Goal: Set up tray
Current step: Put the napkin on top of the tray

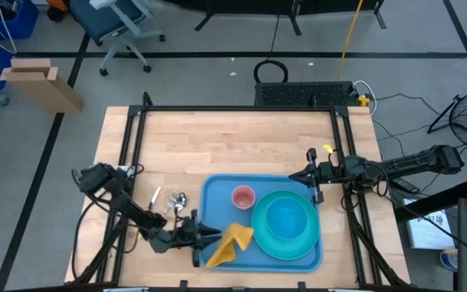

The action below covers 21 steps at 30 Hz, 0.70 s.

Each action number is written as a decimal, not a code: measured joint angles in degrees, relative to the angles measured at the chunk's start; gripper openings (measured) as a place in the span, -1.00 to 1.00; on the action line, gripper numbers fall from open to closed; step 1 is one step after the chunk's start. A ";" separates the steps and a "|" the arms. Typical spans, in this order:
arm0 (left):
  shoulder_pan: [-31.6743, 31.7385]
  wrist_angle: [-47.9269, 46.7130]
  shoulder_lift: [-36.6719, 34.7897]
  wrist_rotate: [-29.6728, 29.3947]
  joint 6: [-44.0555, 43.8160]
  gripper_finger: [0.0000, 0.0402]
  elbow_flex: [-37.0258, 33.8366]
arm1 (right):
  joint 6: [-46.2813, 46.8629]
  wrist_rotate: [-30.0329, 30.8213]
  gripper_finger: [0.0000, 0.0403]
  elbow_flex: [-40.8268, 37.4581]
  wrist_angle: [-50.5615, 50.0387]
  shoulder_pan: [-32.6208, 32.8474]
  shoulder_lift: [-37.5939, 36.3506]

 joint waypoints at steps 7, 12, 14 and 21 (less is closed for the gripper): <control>-0.69 -12.35 -7.06 -3.46 -5.18 -0.05 -3.67 | 0.04 0.04 -1.00 0.00 0.14 0.01 0.00; -1.30 -13.38 -9.51 0.23 1.81 0.08 -2.03 | 0.90 0.04 -1.00 0.00 0.13 -0.01 0.00; -1.86 -13.35 -10.54 0.51 4.10 0.08 -1.82 | 0.85 0.08 -1.00 0.04 0.11 0.00 0.02; -1.14 -36.95 -11.19 7.62 0.33 0.09 9.73 | 0.90 2.38 -1.00 0.55 -0.49 0.02 0.04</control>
